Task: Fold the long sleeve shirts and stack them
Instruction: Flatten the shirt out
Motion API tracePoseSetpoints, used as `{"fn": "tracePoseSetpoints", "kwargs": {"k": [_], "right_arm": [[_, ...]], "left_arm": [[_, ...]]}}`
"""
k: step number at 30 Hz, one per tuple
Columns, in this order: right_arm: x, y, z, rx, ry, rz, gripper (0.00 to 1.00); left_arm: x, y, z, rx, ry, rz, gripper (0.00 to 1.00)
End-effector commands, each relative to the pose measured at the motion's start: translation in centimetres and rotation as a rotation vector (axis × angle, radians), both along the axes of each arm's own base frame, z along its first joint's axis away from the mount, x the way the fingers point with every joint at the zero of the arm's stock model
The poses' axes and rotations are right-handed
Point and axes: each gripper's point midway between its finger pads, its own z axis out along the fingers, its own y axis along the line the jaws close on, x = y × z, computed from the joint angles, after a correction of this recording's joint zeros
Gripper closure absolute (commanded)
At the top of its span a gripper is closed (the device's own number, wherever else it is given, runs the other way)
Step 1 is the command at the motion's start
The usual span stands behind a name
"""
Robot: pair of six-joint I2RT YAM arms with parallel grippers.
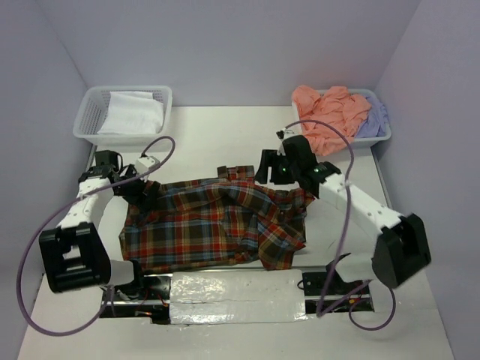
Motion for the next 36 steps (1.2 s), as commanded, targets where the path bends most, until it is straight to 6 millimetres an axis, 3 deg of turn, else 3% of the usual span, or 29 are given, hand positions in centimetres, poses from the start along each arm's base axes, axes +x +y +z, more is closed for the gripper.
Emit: {"fn": "tracePoseSetpoints", "kwargs": {"k": [1, 3, 4, 5, 6, 8, 9, 12, 14, 15, 16, 17, 18, 20, 21, 22, 23, 24, 26, 27, 30, 33, 36], "right_arm": [[3.8, 1.7, 2.5, 0.088, -0.022, 0.018, 0.24], [5.6, 2.0, 2.7, 0.109, 0.005, 0.013, 0.23], [6.0, 2.3, 0.5, 0.095, 0.071, 0.011, 0.23], [6.2, 2.8, -0.1, 0.096, 0.095, 0.024, 0.23], [6.5, 3.7, -1.6, 0.097, 0.139, 0.052, 0.23], [6.2, 4.7, -2.9, 0.093, 0.178, 0.092, 0.22], [5.7, 5.7, -4.1, 0.086, 0.206, 0.131, 0.21], [3.7, 8.2, -6.1, 0.067, 0.265, 0.263, 0.21], [2.0, 7.9, -7.9, 0.021, 0.319, 0.297, 0.32], [1.4, 7.8, -7.9, 0.019, 0.318, 0.309, 0.40], [1.1, 7.6, -7.8, 0.020, 0.305, 0.307, 0.59], [0.0, 6.6, -8.9, 0.000, 0.320, 0.295, 0.68], [-0.1, 6.4, -7.4, 0.010, 0.256, 0.296, 0.83], [-1.2, 5.0, -7.9, -0.033, 0.224, 0.274, 0.94], [-1.4, 4.7, -6.2, -0.044, 0.147, 0.282, 0.99], [-1.9, 5.2, -5.8, -0.063, 0.097, 0.303, 0.99], [-2.7, 4.4, -6.7, -0.116, 0.070, 0.290, 0.99], [-2.8, 4.5, -5.0, -0.117, -0.019, 0.305, 0.99], [-4.9, 5.2, -5.2, -0.142, -0.071, 0.354, 0.99], [-5.0, 5.0, -3.8, -0.141, -0.138, 0.332, 0.99], [-6.2, 5.3, -2.2, -0.136, -0.248, 0.347, 1.00], [-8.1, 5.4, -2.8, -0.138, -0.252, 0.444, 0.96], [-11.5, 5.3, -5.6, -0.215, -0.157, 0.608, 0.78]], "left_arm": [[0.1, -0.1, -1.3, -0.028, 0.093, 0.058, 0.07], [0.2, -0.1, -2.0, -0.023, 0.101, 0.055, 0.14], [0.4, -0.1, -2.1, -0.023, 0.087, 0.047, 0.20], [0.1, -0.2, -2.4, -0.017, 0.084, 0.023, 0.26], [-0.1, -0.3, -2.5, -0.017, 0.080, 0.006, 0.46], [-0.8, -0.9, -2.3, -0.027, 0.072, -0.049, 0.72], [-1.0, -1.2, -2.1, -0.033, 0.063, -0.069, 1.00], [-2.1, -2.0, -1.0, -0.034, 0.008, -0.171, 1.00], [-3.5, -2.4, -0.3, -0.005, -0.042, -0.280, 1.00], [-4.0, -2.4, -0.2, 0.014, -0.056, -0.320, 1.00], [-4.5, -2.3, -0.2, 0.037, -0.061, -0.354, 1.00], [-5.6, -1.8, -0.5, 0.090, -0.061, -0.412, 1.00], [-6.1, -1.5, -0.8, 0.115, -0.053, -0.432, 1.00], [-7.4, -0.8, -2.0, 0.170, -0.020, -0.487, 1.00], [-8.1, -0.7, -2.5, 0.175, 0.000, -0.504, 1.00], [-8.4, -0.7, -2.8, 0.182, 0.005, -0.513, 1.00], [-8.9, -0.6, -3.3, 0.187, 0.013, -0.525, 1.00], [-8.7, -0.4, -3.5, 0.201, 0.007, -0.522, 1.00], [-8.7, -0.3, -3.7, 0.208, 0.004, -0.513, 1.00], [-8.6, -0.2, -3.7, 0.217, 0.006, -0.512, 1.00], [-8.6, 0.3, -4.0, 0.242, 0.012, -0.507, 1.00], [-8.3, 0.5, -3.8, 0.258, 0.002, -0.504, 1.00], [-7.8, 0.8, -3.6, 0.276, -0.014, -0.496, 1.00]]}}
